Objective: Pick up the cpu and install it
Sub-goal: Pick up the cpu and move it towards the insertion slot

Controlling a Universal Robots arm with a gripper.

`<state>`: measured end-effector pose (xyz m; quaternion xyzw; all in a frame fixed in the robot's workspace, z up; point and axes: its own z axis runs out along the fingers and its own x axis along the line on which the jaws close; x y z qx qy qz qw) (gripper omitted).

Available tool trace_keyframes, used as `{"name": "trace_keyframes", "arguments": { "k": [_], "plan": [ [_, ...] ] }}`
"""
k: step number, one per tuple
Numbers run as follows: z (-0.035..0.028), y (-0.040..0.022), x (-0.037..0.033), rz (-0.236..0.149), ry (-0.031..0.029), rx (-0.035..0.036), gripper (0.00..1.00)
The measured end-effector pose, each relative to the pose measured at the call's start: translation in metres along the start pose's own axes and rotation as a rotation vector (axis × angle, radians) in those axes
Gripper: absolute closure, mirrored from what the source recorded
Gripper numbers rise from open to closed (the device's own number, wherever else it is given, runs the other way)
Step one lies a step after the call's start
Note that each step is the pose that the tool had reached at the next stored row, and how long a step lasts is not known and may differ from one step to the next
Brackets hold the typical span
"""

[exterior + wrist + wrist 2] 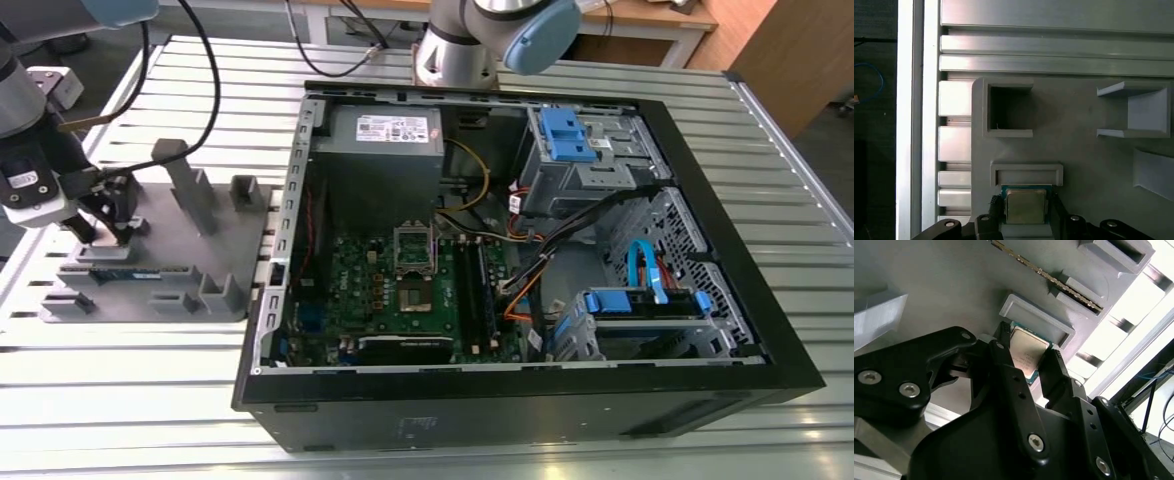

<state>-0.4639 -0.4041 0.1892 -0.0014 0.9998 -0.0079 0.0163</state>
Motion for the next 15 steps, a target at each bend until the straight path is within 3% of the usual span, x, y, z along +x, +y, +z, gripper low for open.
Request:
{"name": "trace_keyframes", "arguments": {
  "k": [5,6,9,15],
  "plan": [
    [-0.0034,0.0001,-0.0005,0.0,-0.0005,0.0127,0.53],
    [-0.0033,0.0001,-0.0005,0.0,-0.0004,0.0178,0.53],
    [-0.0033,0.0,-0.0008,-0.001,0.0002,0.0438,0.53],
    [-0.0018,0.0011,-0.002,-0.003,0.0006,0.0462,0.53]
  ]
}}
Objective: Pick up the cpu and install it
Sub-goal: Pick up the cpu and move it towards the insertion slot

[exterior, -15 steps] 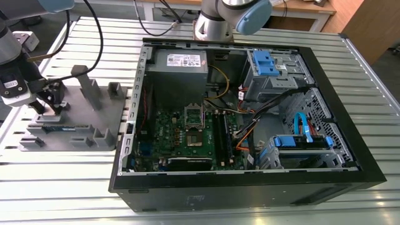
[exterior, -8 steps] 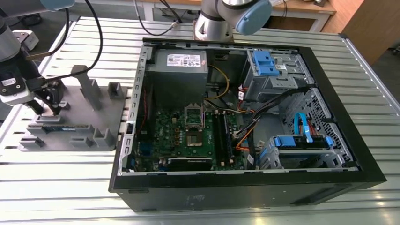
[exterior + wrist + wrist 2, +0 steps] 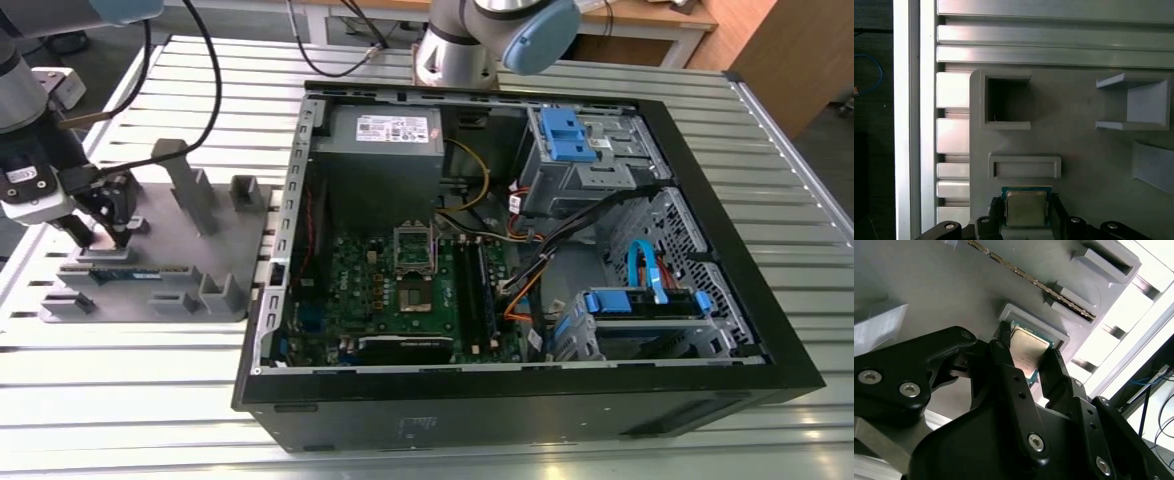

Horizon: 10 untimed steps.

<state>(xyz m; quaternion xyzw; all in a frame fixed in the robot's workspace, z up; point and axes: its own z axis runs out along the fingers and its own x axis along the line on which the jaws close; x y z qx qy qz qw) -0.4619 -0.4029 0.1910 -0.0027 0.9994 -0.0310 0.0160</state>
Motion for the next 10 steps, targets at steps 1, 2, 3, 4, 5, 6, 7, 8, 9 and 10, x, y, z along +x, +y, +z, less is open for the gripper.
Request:
{"name": "trace_keyframes", "arguments": {
  "k": [1,2,3,4,5,6,7,8,9,10],
  "plan": [
    [0.0002,0.0003,0.0,0.0,0.0,0.0,0.53],
    [0.0003,0.0005,0.0,-0.001,0.0,0.0,0.53],
    [0.0004,0.0006,-0.0001,-0.001,0.0001,0.0,0.53],
    [0.0005,0.0006,0.0,-0.001,0.0004,0.0002,0.53],
    [0.0011,0.0007,-0.0001,-0.001,0.0001,0.0,0.53],
    [0.0018,0.0008,0.0,-0.001,0.0,0.0,0.53],
    [0.0025,0.0008,0.0,-0.001,-0.0001,-0.0001,0.53],
    [0.0032,0.0009,0.0,-0.001,0.0,0.0,0.53],
    [0.0037,0.0009,0.0001,-0.001,0.0,0.0,0.53],
    [0.0041,0.0009,0.0001,-0.001,0.0002,0.0001,0.53]
  ]
}}
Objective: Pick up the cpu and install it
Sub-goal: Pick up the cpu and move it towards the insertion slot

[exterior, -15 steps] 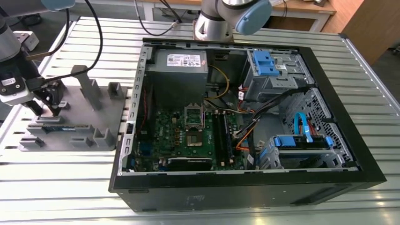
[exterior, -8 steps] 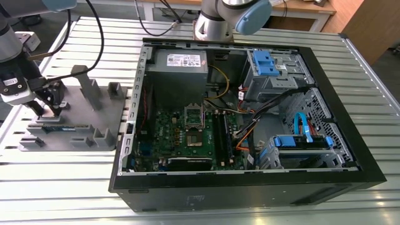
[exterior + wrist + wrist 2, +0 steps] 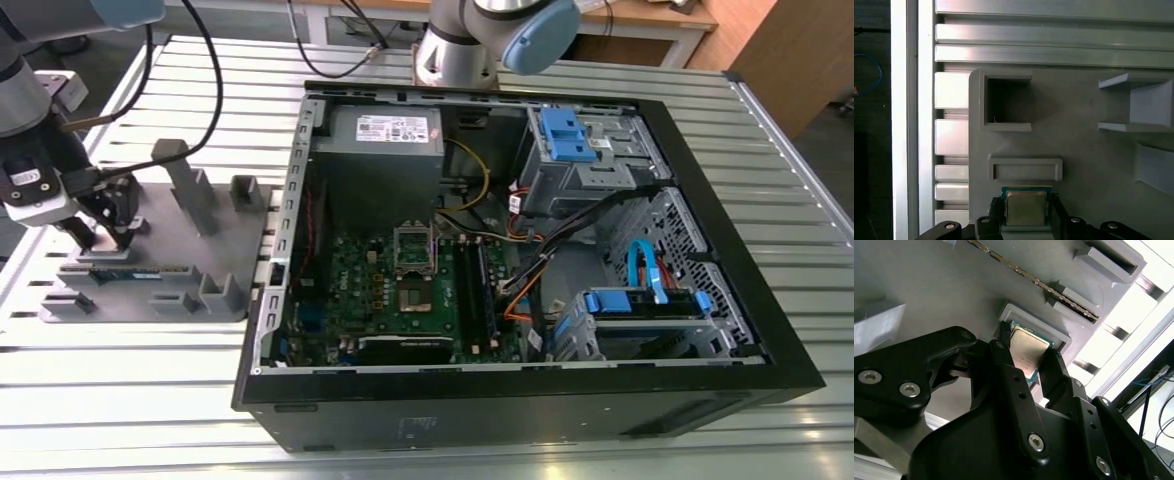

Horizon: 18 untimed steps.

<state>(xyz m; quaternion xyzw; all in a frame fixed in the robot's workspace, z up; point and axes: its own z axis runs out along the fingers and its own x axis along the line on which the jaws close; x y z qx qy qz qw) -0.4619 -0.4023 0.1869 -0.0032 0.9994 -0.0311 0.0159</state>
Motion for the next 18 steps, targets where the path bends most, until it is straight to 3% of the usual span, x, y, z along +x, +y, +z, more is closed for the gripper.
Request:
{"name": "trace_keyframes", "arguments": {
  "k": [18],
  "plan": [
    [0.0003,0.0025,0.0,0.0,-0.0002,-0.001,0.53]
  ]
}}
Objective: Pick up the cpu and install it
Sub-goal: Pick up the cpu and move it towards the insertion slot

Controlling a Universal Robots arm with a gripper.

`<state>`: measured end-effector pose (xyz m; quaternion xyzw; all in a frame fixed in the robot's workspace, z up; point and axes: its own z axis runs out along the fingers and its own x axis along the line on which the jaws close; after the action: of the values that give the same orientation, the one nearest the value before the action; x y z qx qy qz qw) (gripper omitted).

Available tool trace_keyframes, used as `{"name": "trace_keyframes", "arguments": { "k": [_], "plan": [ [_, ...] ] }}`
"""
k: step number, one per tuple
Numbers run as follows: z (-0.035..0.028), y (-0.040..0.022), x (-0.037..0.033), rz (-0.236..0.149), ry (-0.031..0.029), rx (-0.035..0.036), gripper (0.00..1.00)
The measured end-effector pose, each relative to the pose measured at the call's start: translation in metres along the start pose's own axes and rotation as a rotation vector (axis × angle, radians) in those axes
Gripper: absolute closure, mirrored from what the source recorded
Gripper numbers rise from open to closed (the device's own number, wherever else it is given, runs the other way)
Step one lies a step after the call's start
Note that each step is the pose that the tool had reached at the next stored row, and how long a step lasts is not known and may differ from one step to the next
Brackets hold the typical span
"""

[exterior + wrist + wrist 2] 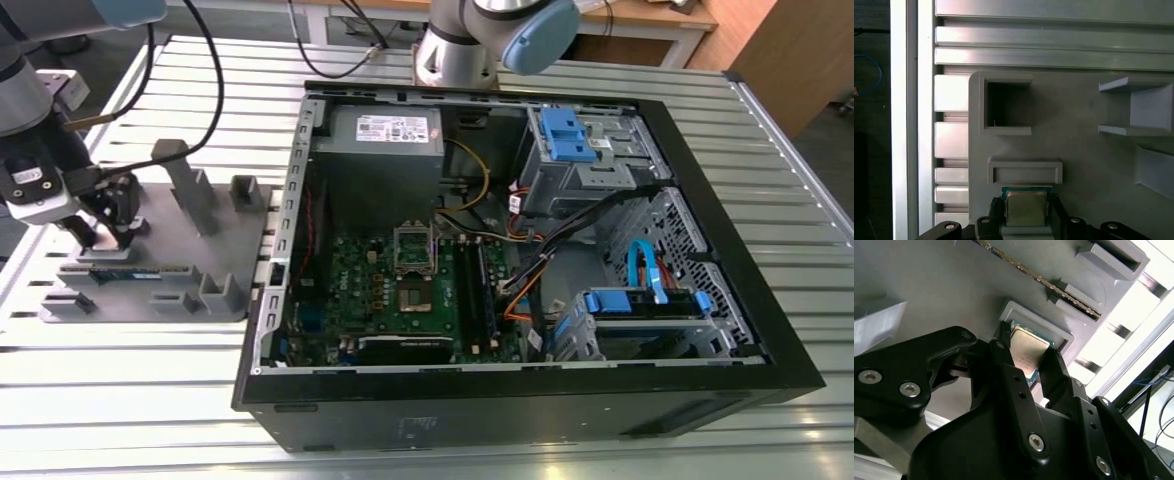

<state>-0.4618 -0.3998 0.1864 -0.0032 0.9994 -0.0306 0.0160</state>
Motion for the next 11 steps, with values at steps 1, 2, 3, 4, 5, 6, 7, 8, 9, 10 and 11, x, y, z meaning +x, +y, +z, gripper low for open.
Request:
{"name": "trace_keyframes", "arguments": {
  "k": [1,2,3,4,5,6,7,8,9,10,11],
  "plan": [
    [0.0,0.0005,0.0,0.0,0.0001,0.0,0.53],
    [0.0,0.0007,0.0,0.0,-0.0001,0.0,0.53],
    [0.0,0.0007,0.0,0.0,0.0,0.0,0.53],
    [0.0,0.0007,0.0,0.0,0.0,0.0,0.53],
    [0.0001,0.0007,0.0,0.0,0.0002,0.0001,0.53],
    [0.0004,0.0008,0.0,0.0,0.0002,0.0001,0.53],
    [0.0004,0.0008,0.0,0.0,0.0002,0.0001,0.53],
    [0.0004,0.0008,0.0,0.0,0.0002,0.0001,0.53],
    [0.0005,0.0008,0.0,0.0,0.0002,0.0001,0.53],
    [0.0006,0.0008,0.0,0.0,0.0001,0.0001,0.53],
    [0.0006,0.0008,0.0,0.0,0.0001,0.0,0.53]
  ]
}}
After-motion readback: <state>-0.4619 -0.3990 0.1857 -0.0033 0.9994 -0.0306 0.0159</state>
